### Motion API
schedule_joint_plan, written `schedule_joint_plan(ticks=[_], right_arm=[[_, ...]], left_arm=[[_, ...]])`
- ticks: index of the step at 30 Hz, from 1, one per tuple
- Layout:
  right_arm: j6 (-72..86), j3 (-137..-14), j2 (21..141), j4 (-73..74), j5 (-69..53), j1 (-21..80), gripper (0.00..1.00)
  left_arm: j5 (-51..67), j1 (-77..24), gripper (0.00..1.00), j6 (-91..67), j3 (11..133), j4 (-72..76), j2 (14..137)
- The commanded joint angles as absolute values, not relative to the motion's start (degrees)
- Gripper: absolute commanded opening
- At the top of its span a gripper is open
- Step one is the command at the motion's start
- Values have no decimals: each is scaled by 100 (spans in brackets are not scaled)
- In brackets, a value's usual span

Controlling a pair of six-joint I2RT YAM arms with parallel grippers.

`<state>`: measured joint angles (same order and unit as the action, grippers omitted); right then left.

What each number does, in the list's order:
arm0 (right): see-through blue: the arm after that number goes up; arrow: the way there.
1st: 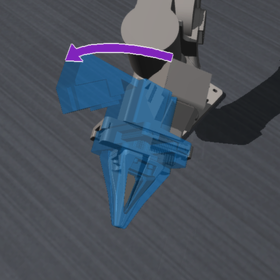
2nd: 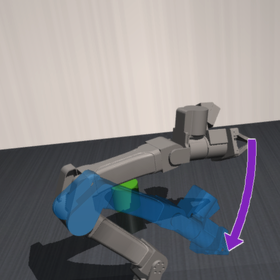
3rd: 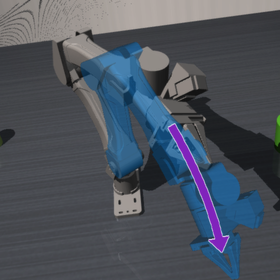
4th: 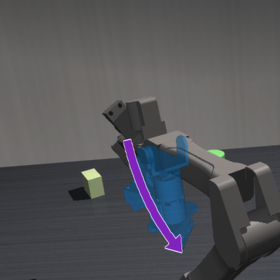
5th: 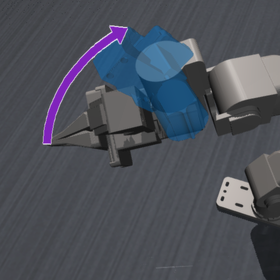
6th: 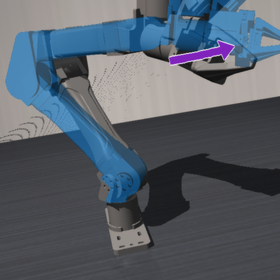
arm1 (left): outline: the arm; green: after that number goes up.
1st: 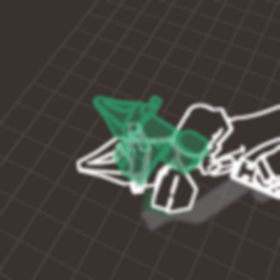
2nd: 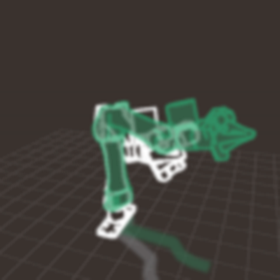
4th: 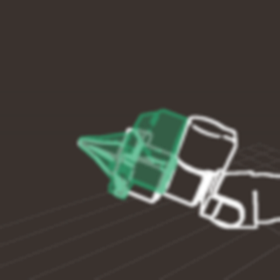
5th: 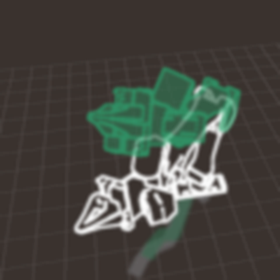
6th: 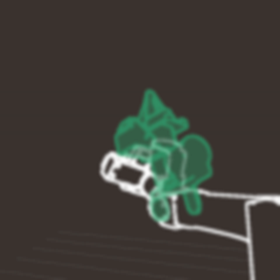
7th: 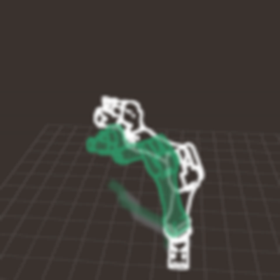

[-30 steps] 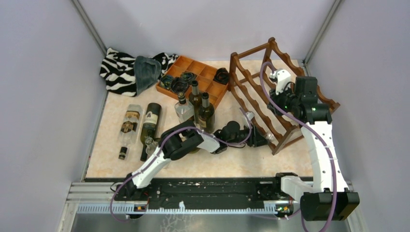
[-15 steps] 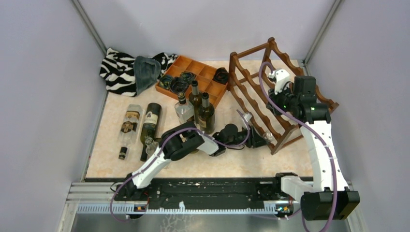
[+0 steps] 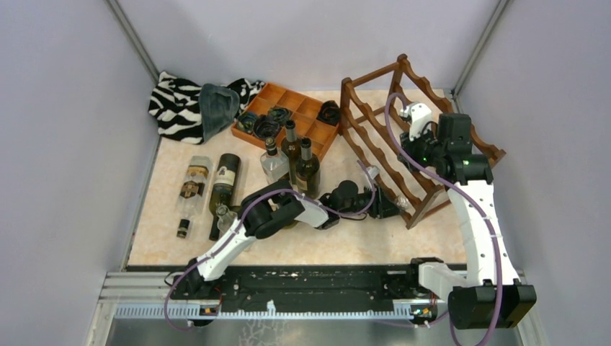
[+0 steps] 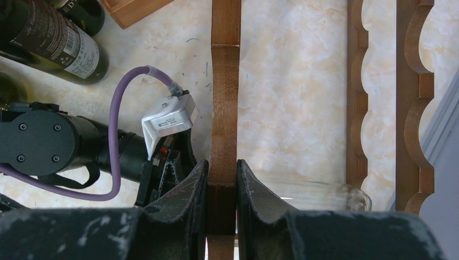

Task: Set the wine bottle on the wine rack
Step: Place the wine bottle in the wine rack.

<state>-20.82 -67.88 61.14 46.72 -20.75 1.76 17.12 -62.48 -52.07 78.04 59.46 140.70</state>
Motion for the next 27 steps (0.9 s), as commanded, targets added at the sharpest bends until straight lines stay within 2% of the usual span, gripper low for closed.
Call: schedule_joint_plan(ticks=[1,6,12,27], right_arm=[[-2039,-6639,6163,4428,-3278,483,0],[-2039,-6626,6148,4438,-3295,489,0],[-2031,-6600,6134,4464,-3346,492,0],[-1995,-6646,6108,4510,-3462,494,0]], left_arm=[[1643,-6286,0,-4629,8000,5063,14414],[1597,-6284,0,-4464,7996,5098,14390],[1353,-6322,0,-4193,7620,5883,14179],[1833,-6242,0,-4511,8265,5509,14236]])
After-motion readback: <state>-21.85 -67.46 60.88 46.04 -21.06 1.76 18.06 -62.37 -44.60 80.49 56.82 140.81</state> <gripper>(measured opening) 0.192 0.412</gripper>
